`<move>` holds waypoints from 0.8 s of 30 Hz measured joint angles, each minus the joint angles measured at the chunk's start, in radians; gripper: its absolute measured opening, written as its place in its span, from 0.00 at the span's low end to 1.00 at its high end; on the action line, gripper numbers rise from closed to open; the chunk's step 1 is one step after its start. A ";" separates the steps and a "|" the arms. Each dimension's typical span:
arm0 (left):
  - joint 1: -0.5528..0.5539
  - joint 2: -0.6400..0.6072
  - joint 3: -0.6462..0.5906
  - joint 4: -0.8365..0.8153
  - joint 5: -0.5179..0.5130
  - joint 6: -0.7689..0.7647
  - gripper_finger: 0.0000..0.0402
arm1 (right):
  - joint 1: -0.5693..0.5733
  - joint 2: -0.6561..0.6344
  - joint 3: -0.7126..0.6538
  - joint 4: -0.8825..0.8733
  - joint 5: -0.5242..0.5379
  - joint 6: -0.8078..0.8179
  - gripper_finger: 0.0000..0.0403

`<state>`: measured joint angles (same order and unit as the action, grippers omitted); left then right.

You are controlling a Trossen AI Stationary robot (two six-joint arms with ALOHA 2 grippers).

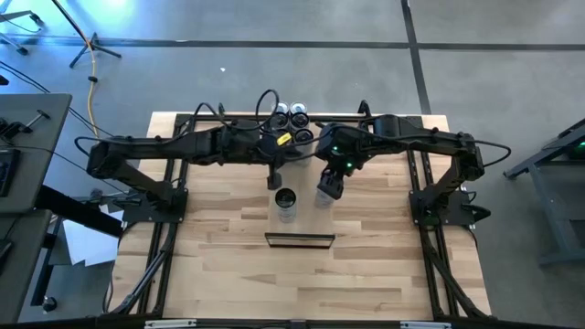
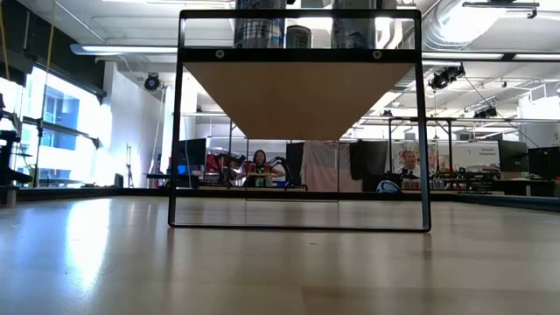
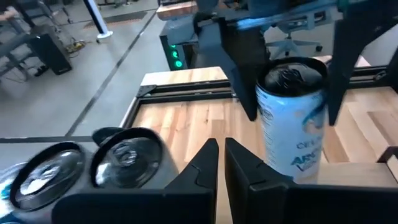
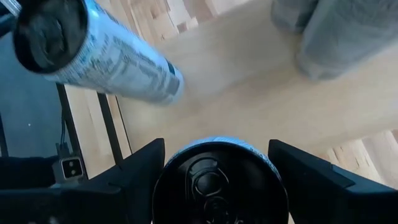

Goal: Place canned beverage on shelf
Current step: Adjust the white blue soda can on the shelf

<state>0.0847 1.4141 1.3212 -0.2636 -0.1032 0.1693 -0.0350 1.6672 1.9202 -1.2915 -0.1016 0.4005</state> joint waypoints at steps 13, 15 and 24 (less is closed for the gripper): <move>0.014 -0.047 0.000 -0.034 -0.054 0.001 0.00 | 0.000 0.000 0.000 0.046 0.040 -0.009 0.66; 0.014 -0.050 0.000 -0.027 -0.056 0.008 0.00 | 0.000 0.000 0.000 0.046 0.039 -0.027 0.66; 0.014 -0.085 0.000 -0.028 -0.069 0.026 0.00 | 0.000 0.000 0.000 0.047 0.040 -0.044 0.66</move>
<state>0.0990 1.3295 1.3213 -0.2914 -0.1726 0.1951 -0.0349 1.6669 1.9202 -1.2444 -0.0620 0.3566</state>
